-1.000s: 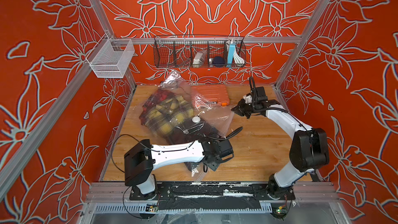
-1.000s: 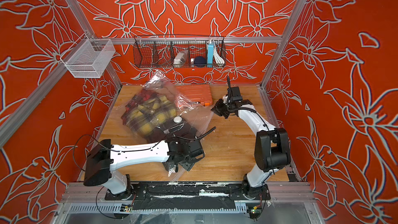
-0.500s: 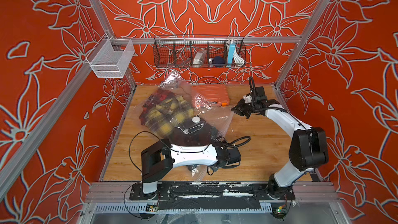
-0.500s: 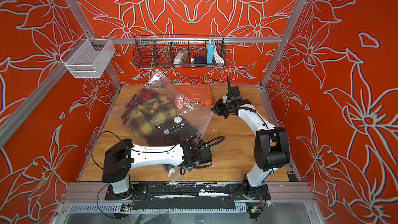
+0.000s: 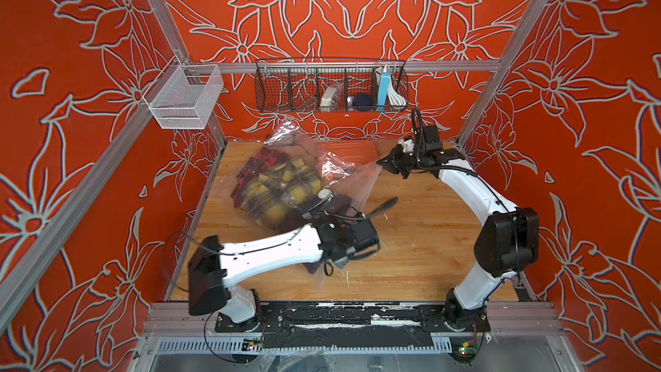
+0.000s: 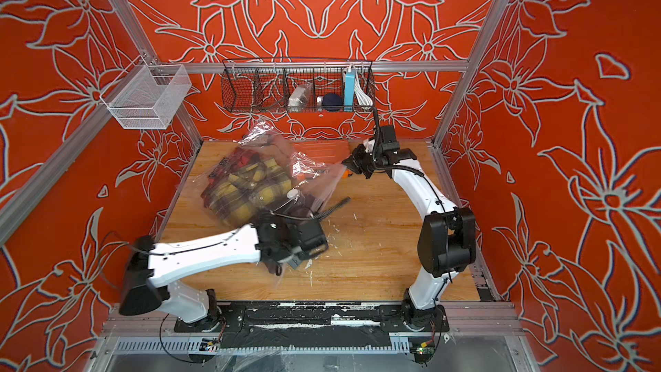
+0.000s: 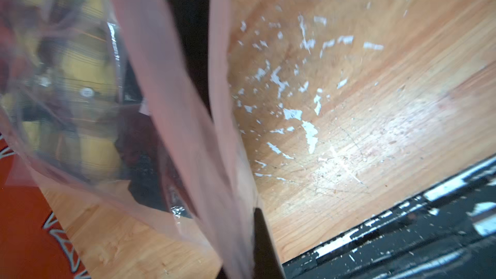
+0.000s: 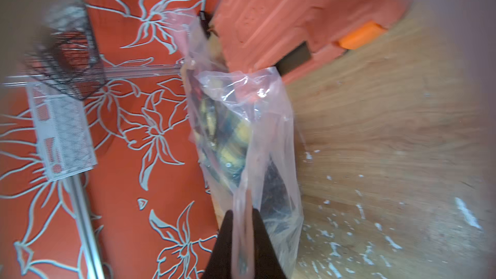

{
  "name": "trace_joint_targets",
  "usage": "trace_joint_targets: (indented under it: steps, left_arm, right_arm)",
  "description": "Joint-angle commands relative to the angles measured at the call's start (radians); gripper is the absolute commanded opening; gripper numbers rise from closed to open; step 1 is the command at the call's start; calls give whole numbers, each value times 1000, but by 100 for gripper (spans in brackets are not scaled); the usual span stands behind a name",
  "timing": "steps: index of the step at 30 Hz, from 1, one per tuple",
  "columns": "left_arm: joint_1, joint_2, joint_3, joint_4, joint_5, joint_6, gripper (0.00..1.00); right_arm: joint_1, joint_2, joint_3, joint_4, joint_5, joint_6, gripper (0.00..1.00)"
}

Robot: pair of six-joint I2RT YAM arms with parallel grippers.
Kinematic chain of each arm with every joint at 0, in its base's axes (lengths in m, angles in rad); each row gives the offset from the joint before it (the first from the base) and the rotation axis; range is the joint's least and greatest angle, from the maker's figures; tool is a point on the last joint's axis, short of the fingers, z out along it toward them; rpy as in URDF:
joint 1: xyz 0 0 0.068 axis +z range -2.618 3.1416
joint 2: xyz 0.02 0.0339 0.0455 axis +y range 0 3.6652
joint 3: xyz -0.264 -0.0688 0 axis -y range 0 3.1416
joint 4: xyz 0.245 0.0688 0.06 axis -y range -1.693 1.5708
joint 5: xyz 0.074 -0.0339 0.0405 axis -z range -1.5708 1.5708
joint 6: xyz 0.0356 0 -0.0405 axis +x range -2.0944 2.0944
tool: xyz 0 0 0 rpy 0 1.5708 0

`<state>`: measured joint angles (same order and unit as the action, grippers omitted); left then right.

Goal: Place the folded shirt into the vacuum bag
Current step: Adjust the vacuum bag at the center of the board.

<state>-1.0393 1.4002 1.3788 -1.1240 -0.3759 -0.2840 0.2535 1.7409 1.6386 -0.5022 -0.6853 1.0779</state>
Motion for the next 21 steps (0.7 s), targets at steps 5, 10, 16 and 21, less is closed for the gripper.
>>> trace_joint_targets:
  steps: [5,10,16,21]
  left_arm:
    - [260,-77,507,-269,109,359,0]
    - [300,13,643,-280,216,349,0]
    - [298,27,690,-257,328,290,0]
    - [236,95,706,-281,402,266,0]
  right_arm:
    - [-7,178,657,-97,27,149,0]
    - [-10,345,1011,-352,25,93,0]
    - [-15,203,739,-313,88,-8,0]
    - [-38,190,624,-306,54,-37,0]
